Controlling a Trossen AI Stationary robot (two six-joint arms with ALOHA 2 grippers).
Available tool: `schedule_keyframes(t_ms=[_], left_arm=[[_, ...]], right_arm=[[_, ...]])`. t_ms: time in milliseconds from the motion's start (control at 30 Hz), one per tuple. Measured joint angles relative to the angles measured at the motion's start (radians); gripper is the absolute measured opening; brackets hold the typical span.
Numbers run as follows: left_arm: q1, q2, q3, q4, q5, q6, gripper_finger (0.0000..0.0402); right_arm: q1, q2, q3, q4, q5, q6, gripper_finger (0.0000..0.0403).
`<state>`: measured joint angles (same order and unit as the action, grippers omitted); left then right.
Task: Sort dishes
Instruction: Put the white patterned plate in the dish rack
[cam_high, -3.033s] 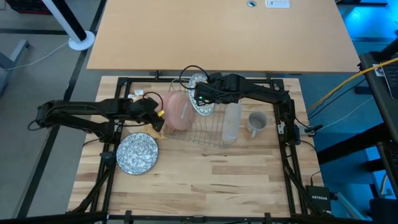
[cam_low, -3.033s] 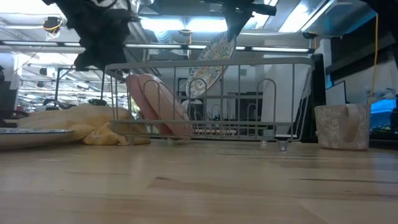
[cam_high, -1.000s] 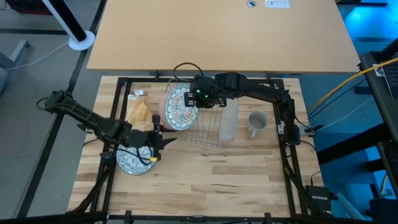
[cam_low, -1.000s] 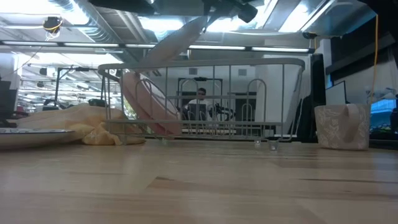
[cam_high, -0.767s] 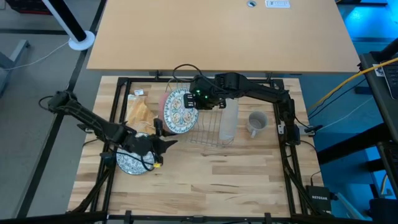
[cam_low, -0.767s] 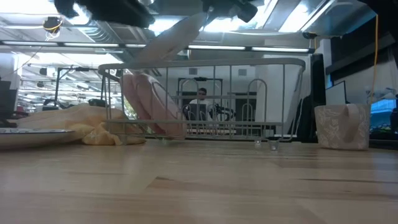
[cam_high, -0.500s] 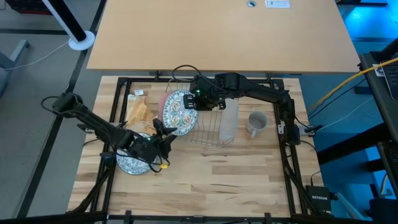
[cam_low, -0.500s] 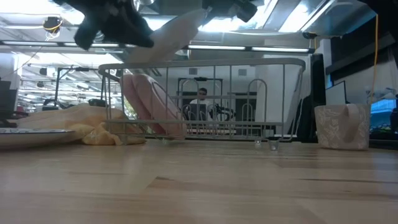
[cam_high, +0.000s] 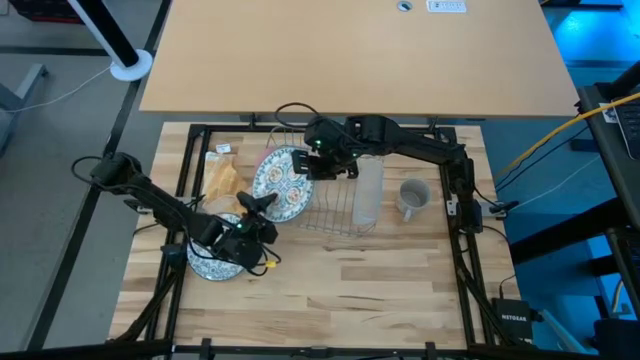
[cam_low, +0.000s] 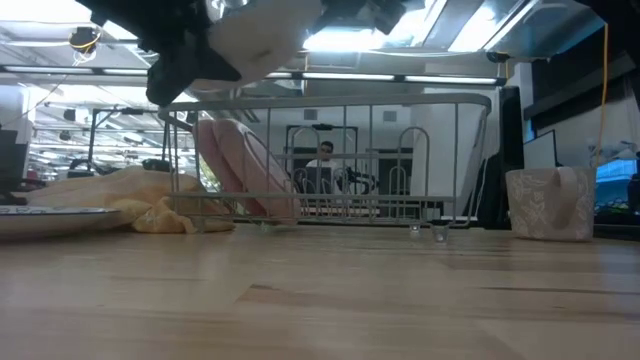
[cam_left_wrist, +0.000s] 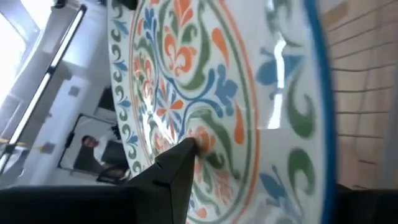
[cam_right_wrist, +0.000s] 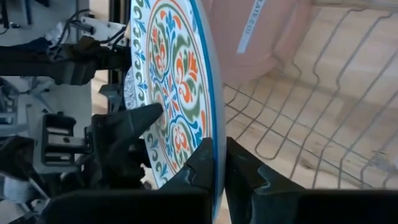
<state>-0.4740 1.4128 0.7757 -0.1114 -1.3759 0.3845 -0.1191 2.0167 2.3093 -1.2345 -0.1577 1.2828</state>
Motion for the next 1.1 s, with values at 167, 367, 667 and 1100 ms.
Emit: schedule_keyframes(t_ms=[167, 367, 667, 1100], left_arm=[[0.010, 0.000, 0.000, 0.003, -0.032, -0.007, 0.0136], [0.033, 0.000, 0.000, 0.065, -0.053, -0.006, 0.0129], [0.009, -0.001, -0.001, 0.083, -0.128, 0.050, 0.0029], [-0.004, -0.001, 0.000, 0.081, -0.129, 0.095, 0.0029]], right_arm=[[0.000, 0.000, 0.000, 0.026, -0.019, 0.000, 0.0018], [0.004, -0.001, 0.000, 0.027, -0.028, 0.004, 0.0019], [0.005, -0.003, 0.000, 0.014, -0.046, 0.020, 0.0045], [0.017, -0.002, 0.000, 0.009, -0.002, 0.004, 0.0126]])
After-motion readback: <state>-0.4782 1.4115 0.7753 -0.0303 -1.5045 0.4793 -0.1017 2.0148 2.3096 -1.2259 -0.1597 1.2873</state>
